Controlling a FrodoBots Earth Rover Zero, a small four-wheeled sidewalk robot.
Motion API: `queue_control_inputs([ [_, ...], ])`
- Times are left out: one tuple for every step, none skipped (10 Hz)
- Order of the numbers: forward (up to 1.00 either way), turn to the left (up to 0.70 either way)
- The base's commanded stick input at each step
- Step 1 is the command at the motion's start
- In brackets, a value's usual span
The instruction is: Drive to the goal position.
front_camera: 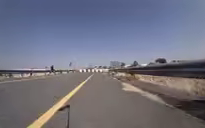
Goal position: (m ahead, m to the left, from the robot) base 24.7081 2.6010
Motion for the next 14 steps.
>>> queue_control_inputs([
  [1.0, 0.03],
  [1.0, 0.03],
  [1.0, 0.03],
  [1.0, 0.03],
  [1.0, 0.03],
  [1.0, 0.03],
  [1.0, 0.03],
  [1.0, 0.02],
  [1.0, 0.02],
  [1.0, 0.03],
  [1.0, 0.03],
  [1.0, 0.03],
  [1.0, 0.02],
  [1.0, 0.02],
])
